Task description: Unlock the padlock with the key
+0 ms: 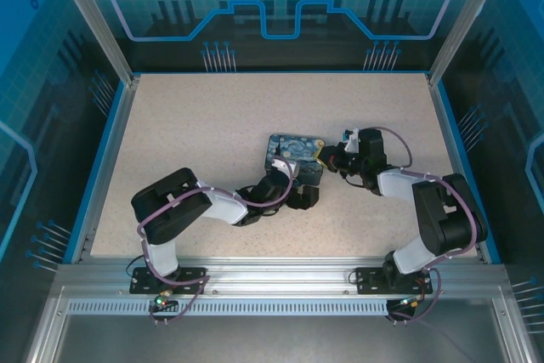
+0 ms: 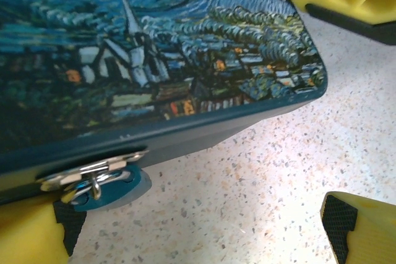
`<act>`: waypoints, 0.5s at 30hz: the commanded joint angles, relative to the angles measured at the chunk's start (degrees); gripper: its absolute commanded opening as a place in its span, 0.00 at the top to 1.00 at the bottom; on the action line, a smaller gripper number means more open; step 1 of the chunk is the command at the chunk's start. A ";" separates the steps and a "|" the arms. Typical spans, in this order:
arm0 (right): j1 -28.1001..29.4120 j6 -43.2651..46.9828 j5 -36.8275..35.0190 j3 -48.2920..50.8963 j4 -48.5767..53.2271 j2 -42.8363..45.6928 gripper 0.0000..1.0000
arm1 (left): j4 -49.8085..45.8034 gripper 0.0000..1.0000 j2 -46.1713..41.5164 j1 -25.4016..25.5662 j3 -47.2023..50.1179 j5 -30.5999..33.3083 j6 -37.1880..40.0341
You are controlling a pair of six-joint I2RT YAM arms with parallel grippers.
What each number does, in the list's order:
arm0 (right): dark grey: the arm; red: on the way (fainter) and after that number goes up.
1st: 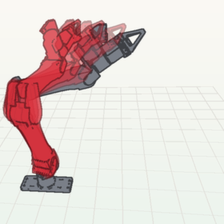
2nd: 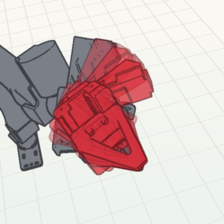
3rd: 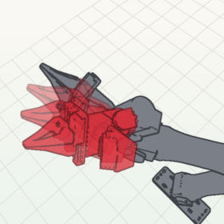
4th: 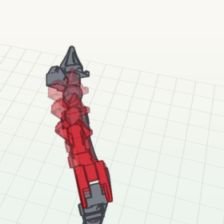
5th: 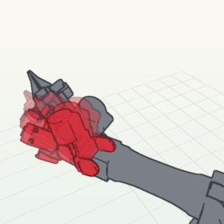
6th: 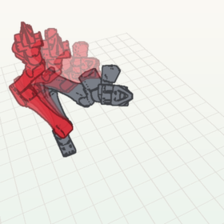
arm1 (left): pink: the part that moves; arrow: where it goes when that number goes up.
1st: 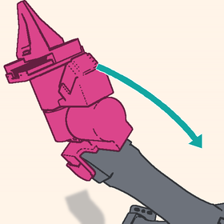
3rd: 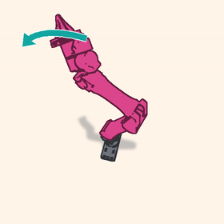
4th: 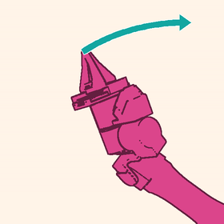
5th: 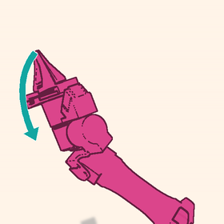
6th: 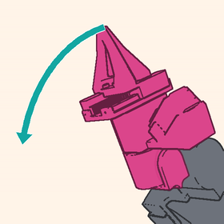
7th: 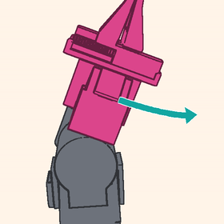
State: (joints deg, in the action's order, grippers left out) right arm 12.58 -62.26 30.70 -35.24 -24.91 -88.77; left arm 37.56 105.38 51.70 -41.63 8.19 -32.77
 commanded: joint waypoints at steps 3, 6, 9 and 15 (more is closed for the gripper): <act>-0.53 0.91 0.93 -1.37 0.32 -0.90 1.00 | 7.77 0.01 0.61 0.25 0.22 -2.18 -6.35; -0.49 1.00 0.89 -1.33 0.44 -0.88 1.00 | 10.97 0.01 1.09 0.16 0.84 -2.29 -9.46; -0.50 1.08 1.03 -1.41 0.60 -0.93 1.00 | 14.12 0.01 1.88 -0.27 1.46 -2.29 -12.80; -0.50 1.08 1.03 -1.06 0.51 -0.70 1.00 | 20.70 0.02 5.69 -0.86 2.40 -2.21 -19.33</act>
State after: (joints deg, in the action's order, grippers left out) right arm 12.58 -62.24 30.70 -35.27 -24.91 -88.97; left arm 51.46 108.99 51.16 -40.36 6.59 -47.40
